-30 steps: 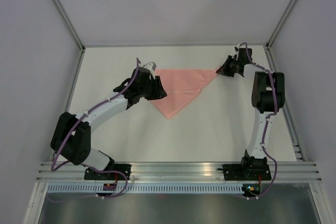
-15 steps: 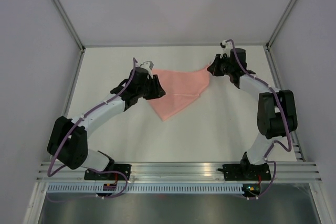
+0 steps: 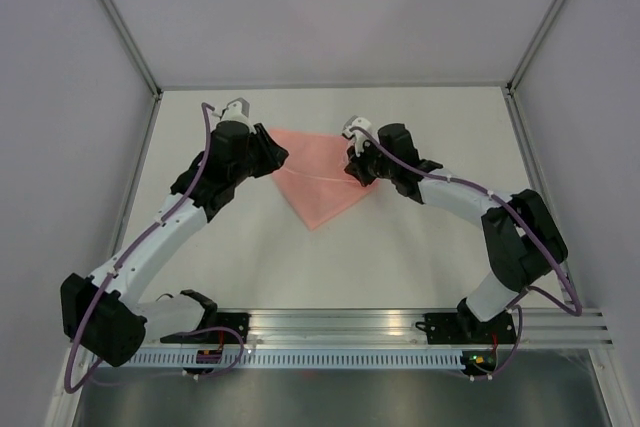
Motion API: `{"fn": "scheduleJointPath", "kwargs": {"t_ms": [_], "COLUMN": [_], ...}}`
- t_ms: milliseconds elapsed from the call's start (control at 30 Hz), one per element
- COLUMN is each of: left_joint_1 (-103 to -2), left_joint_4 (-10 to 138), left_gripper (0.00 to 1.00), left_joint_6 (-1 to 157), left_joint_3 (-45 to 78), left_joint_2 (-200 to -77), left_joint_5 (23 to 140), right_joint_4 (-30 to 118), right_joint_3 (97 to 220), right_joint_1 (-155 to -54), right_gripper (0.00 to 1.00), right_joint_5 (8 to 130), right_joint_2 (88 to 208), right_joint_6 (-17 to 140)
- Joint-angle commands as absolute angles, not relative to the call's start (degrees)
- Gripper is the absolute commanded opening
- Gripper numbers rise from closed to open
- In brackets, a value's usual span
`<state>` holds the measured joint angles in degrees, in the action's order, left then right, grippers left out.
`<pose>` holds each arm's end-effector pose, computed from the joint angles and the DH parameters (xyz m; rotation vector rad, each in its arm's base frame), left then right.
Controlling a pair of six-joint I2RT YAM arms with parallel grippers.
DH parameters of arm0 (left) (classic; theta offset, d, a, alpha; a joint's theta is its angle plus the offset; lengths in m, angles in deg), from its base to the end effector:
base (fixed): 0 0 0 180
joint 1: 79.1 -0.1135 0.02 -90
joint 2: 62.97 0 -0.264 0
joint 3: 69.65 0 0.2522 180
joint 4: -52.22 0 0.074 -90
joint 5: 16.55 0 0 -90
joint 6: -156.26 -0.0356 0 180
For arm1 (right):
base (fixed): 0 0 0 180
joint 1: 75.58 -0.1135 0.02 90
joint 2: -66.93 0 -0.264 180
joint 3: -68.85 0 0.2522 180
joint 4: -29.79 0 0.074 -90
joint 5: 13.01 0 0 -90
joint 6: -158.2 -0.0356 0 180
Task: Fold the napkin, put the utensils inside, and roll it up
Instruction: Fold the napkin
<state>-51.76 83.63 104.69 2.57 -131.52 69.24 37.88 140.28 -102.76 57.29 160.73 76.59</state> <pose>0.2429 -0.1226 0.3244 -0.2510 2.0998 -0.6280 0.3178 0.1767 0.2264 -0.8427 1.9421 0.5576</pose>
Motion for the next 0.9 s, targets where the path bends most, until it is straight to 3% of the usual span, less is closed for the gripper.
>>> {"fn": "scheduleJointPath", "kwargs": {"t_ms": [0,300,667,867], "left_joint_1": [-51.9,-52.0,-52.0,-52.0], "left_joint_4": [86.7,88.2,87.7,87.3], "left_gripper": [0.37,0.36,0.39,0.47], "left_joint_6": [107.7,107.4,107.1,107.4], "left_joint_3": [6.2,6.6,4.2,2.1], "left_joint_2": [-129.8,-128.5,-127.7,-126.5], "left_joint_5": [66.1,65.5,66.3,65.8], "right_joint_4": [37.0,39.2,40.7,41.8], "right_joint_3": [140.6,140.8,142.6,143.1], "right_joint_1": [-107.4,-117.4,-120.8,-121.5], "right_gripper": [0.00,0.00,0.01,0.23], "right_joint_5": [58.2,62.0,62.4,60.3], "right_joint_2": [160.1,164.1,170.8,170.5], "right_joint_6": [83.1,86.7,87.1,87.3]}}
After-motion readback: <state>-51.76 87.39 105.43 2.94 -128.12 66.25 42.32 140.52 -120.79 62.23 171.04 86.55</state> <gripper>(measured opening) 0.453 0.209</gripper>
